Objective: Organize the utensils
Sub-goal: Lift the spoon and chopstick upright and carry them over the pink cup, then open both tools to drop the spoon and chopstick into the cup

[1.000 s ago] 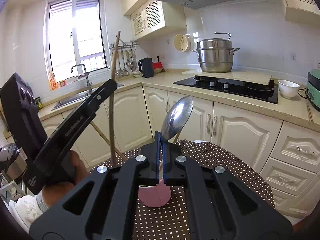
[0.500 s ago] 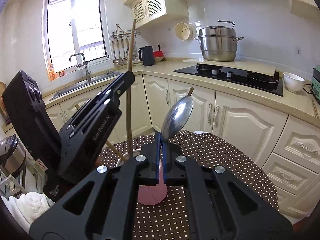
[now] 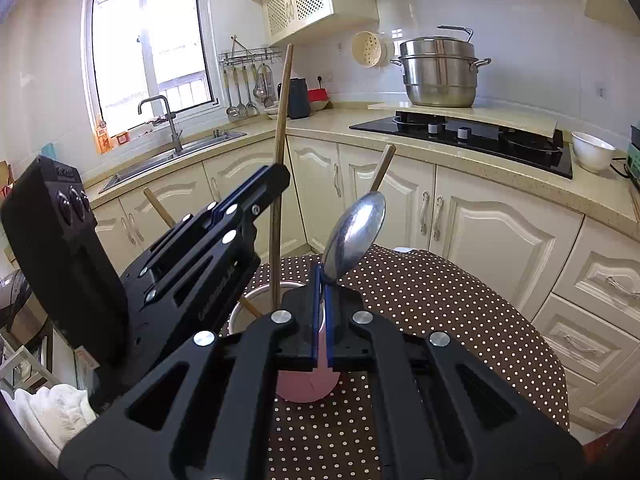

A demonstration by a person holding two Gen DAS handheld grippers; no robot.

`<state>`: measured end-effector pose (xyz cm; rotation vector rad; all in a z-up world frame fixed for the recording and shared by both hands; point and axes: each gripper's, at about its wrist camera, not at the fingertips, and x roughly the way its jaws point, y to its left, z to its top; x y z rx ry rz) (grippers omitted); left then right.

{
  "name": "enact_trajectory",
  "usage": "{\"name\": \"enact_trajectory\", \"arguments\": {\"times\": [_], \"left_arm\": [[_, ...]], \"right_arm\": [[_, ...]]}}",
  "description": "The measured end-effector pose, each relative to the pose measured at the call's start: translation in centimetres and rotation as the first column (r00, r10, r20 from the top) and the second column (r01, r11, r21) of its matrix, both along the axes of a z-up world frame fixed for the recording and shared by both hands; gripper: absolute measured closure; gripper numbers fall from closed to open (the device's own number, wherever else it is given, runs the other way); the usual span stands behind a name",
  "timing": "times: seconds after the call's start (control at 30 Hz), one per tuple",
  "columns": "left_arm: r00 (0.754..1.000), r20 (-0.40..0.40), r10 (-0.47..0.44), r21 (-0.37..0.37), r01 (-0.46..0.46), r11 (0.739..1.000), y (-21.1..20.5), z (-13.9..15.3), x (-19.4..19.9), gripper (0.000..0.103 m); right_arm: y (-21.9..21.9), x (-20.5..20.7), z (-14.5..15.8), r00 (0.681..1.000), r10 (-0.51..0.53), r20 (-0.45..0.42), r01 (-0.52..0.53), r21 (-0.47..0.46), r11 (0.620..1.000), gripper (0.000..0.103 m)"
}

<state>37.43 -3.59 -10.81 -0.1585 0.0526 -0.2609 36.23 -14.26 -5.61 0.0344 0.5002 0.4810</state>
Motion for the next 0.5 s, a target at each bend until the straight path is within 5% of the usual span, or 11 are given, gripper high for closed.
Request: {"name": "enact_trajectory", "arguments": {"times": [0.17,0.27,0.5], "left_arm": [[0.996,-0.081,-0.031,0.008,0.032,0.999,0.4,-0.3,-0.7,0.096],[0.992,-0.117,-0.037,0.011,0.039,0.999,0.8,-0.2,-1.3,0.078],[0.985,-0.164,-0.046,-0.014,0.044,0.999,2.1,0.6,-3.3,0.06]], "right_arm": [[0.3,-0.1,-0.3,1.0,-0.007,-0.019,0.007,0.015,1.0,0.1],[0.4,-0.1,-0.5,0.999,-0.011,-0.037,0.012,0.03,0.999,0.1],[0.4,-0.5,-0.7,0.997,-0.025,-0.071,0.03,0.07,0.997,0.098]]}}
